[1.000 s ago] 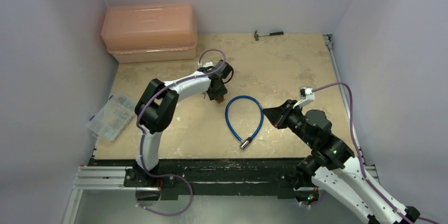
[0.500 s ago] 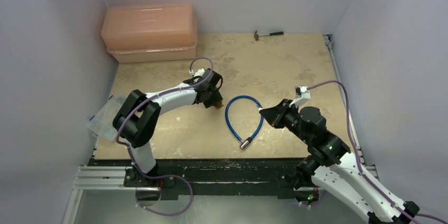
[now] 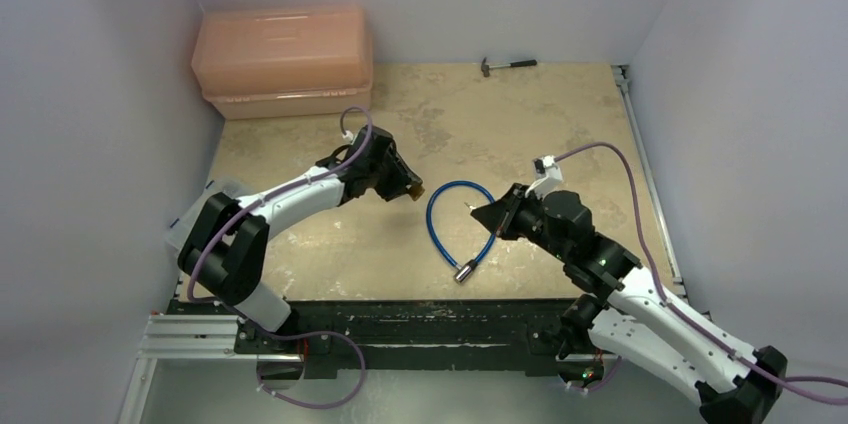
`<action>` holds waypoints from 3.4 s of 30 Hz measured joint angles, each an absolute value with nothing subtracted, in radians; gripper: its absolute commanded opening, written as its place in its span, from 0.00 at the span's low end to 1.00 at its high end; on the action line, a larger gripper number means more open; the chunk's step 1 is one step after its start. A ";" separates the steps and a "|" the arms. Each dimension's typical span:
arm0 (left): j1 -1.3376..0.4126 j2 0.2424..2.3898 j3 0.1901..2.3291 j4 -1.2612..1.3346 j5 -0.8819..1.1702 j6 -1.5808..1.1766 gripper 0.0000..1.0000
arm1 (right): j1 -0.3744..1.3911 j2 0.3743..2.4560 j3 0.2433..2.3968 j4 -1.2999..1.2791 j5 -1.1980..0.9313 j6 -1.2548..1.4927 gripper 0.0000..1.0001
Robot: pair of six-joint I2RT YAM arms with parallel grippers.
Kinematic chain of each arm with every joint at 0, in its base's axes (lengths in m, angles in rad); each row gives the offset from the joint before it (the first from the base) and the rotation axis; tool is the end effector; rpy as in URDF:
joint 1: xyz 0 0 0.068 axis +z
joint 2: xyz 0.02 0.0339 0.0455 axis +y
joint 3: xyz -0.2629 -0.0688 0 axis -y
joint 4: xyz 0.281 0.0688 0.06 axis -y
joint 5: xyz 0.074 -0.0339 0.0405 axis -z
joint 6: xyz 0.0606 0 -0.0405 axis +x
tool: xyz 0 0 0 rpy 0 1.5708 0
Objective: Unlock with the key
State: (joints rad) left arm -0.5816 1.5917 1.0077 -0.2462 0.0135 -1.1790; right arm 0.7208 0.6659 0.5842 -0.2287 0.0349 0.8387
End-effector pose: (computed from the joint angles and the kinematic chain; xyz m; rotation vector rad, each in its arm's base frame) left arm 0.3203 -0.2115 0.1721 -0.7500 2.4587 -0.7804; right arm 0.1715 0.1478 0.2717 0.1444 2.0115 1.0091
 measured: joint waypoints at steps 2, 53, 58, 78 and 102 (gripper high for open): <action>-0.571 1.579 0.998 -0.238 0.047 -1.194 0.00 | 0.741 0.701 0.596 -0.218 0.040 0.843 0.00; -0.413 1.349 0.918 -0.189 0.252 -1.254 0.00 | 0.864 1.048 0.681 0.130 0.096 0.896 0.00; -0.413 1.349 0.918 -0.150 0.270 -1.294 0.00 | 0.870 1.151 0.693 0.149 0.086 0.905 0.00; -0.413 1.349 0.884 -0.114 0.302 -1.302 0.00 | 0.876 1.243 0.769 0.186 0.092 0.908 0.00; -0.413 1.349 0.884 -0.112 0.318 -1.302 0.00 | 0.876 1.272 0.802 0.172 0.141 0.896 0.00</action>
State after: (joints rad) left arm -0.4126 1.3491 0.8841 -0.1120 0.3183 -1.3022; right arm 0.8764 1.2716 0.8021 0.1719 0.1406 0.8963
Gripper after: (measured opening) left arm 0.375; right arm 0.121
